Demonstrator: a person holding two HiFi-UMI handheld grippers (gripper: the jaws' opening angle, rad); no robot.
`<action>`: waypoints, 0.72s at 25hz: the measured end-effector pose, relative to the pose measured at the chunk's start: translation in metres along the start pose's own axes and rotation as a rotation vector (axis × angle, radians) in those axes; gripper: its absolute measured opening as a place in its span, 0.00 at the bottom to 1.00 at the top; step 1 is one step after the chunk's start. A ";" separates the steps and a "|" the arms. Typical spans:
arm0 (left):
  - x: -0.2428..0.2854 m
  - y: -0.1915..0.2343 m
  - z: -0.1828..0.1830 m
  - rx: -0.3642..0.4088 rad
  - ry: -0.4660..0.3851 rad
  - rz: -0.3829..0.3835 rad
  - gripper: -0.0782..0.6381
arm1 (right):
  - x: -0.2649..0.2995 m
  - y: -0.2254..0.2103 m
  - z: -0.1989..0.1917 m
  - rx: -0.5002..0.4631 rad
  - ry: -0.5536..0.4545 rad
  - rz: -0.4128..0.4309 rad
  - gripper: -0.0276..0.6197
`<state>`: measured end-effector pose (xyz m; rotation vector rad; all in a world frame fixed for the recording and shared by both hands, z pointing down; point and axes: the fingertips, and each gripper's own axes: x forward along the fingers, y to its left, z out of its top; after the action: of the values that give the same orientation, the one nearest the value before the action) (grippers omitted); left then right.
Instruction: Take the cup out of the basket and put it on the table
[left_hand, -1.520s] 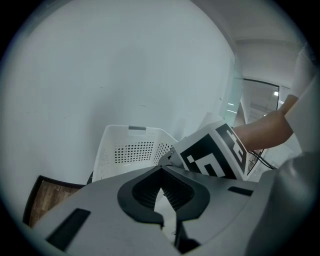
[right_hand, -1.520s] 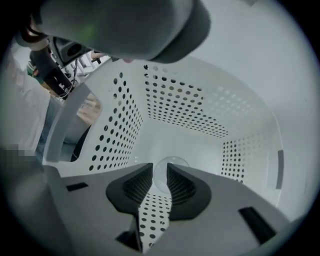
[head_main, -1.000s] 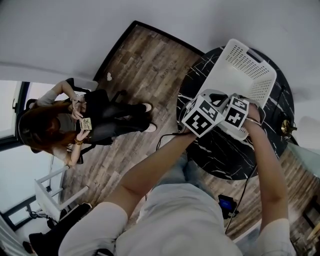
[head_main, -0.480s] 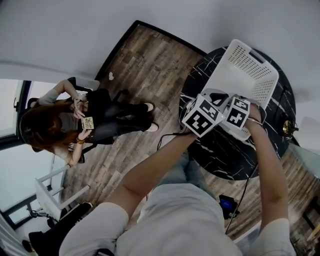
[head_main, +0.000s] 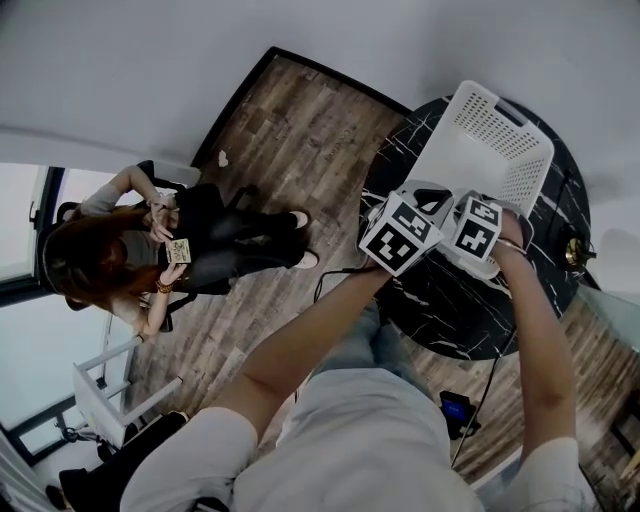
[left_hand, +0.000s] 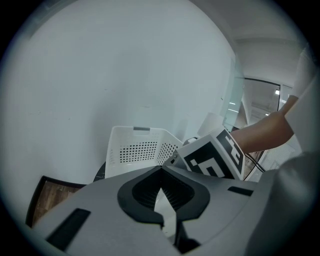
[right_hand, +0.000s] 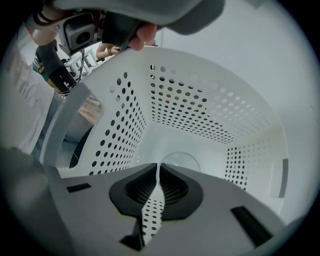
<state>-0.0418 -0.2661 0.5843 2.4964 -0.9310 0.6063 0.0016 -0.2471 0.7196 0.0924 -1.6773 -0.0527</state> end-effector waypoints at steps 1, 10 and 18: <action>-0.001 0.000 0.000 0.004 -0.001 0.001 0.12 | -0.004 -0.001 0.000 0.003 -0.002 -0.006 0.08; -0.010 -0.011 0.007 -0.037 -0.007 -0.008 0.12 | -0.060 -0.006 -0.001 0.015 -0.046 -0.088 0.08; -0.027 -0.025 0.023 -0.025 -0.025 -0.008 0.12 | -0.114 0.001 0.007 0.004 -0.083 -0.148 0.08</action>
<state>-0.0370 -0.2469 0.5460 2.4897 -0.9312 0.5583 0.0063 -0.2354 0.6059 0.2195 -1.7515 -0.1669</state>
